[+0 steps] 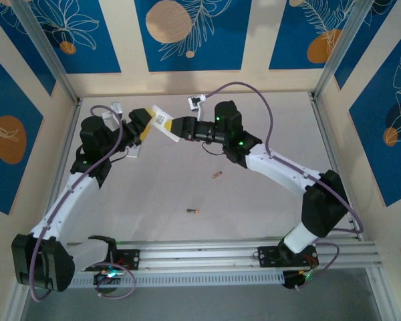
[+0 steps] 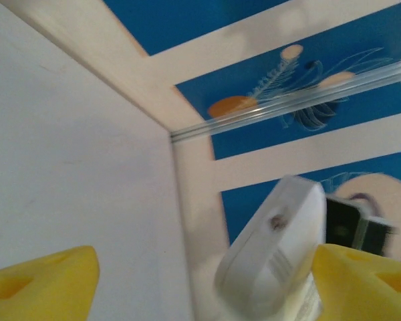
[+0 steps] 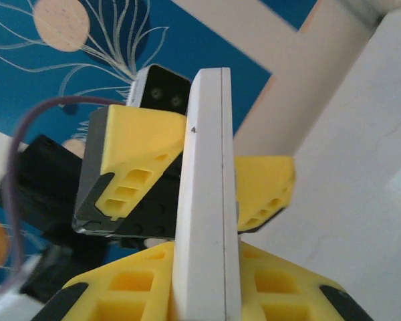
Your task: Load the batteries into the remote control
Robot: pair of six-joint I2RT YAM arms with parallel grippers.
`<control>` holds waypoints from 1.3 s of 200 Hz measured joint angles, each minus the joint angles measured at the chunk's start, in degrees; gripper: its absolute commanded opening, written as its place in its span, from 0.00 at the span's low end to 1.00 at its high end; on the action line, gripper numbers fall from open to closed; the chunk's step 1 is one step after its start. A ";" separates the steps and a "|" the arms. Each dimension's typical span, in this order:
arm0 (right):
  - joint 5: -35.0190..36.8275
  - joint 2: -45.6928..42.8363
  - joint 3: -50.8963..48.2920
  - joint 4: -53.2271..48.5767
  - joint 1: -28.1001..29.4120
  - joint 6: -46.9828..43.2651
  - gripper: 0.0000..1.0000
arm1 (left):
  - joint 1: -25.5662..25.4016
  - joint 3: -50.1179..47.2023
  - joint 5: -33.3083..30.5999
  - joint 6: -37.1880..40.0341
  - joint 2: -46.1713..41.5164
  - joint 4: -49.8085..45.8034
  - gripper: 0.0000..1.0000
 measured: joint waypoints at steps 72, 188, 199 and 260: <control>-4.00 6.69 2.40 8.55 1.62 12.85 0.48 | 0.33 -3.34 2.29 -7.06 0.11 12.96 0.12; -3.13 2.36 -4.85 2.91 1.31 16.11 0.46 | -0.44 -3.39 -2.21 12.66 -2.78 5.22 0.00; -3.21 3.32 -4.13 3.39 1.40 16.46 0.44 | -0.61 -3.43 -2.49 12.92 -2.73 5.20 0.00; -3.93 4.20 -3.61 5.40 0.96 15.63 0.20 | -0.28 -4.63 -7.19 6.34 -3.54 5.62 0.00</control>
